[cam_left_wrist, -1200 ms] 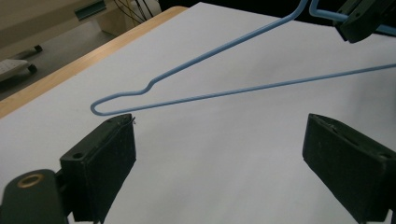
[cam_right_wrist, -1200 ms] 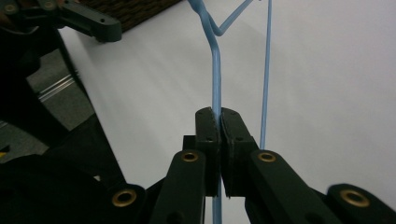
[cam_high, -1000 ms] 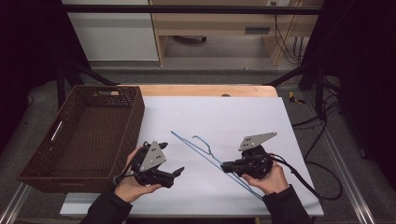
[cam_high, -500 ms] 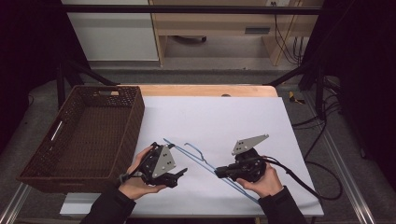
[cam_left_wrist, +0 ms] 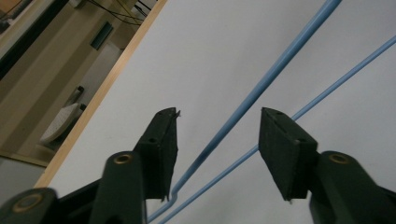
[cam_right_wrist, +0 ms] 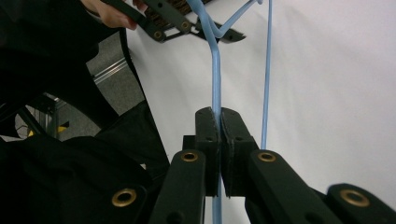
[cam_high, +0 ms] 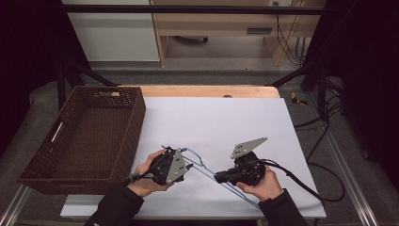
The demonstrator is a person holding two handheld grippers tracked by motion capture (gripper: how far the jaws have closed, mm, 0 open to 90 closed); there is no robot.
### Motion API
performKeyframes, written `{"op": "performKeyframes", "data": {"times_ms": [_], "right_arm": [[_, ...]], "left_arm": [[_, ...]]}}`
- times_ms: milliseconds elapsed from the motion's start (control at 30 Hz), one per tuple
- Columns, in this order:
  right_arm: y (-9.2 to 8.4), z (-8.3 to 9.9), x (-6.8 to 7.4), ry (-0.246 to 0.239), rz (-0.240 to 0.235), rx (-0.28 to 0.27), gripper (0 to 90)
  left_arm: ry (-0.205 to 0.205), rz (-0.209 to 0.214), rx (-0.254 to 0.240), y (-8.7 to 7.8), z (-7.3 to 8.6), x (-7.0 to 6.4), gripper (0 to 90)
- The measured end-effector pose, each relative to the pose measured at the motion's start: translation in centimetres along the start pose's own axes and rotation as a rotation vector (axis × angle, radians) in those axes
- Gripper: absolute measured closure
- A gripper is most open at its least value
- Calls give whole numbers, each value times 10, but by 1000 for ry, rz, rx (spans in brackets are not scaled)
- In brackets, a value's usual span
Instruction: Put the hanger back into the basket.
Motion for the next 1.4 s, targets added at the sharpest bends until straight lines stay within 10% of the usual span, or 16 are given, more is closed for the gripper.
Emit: {"op": "performKeyframes", "data": {"times_ms": [367,1033,1400], "right_arm": [[2,0,1,5,-19,-4,878],[-10,-2,-8,-23,92,-30,809],[-60,-5,-23,-35,255,-217,544]], "left_arm": [[75,-27,10,-1,0,-3,752],[204,-17,95,-7,-3,-15,866],[100,-26,147,-14,-6,-7,869]]}}
Point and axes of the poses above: each handheld gripper's, and its own axes: y roughly forward along the jaws, z roughly out of its underside, x roughly to its left, the point moved 6 cm from there along y, roughly forward along the jaws, and after that the axes turned 1 degree about x, right-handed, at the moved point
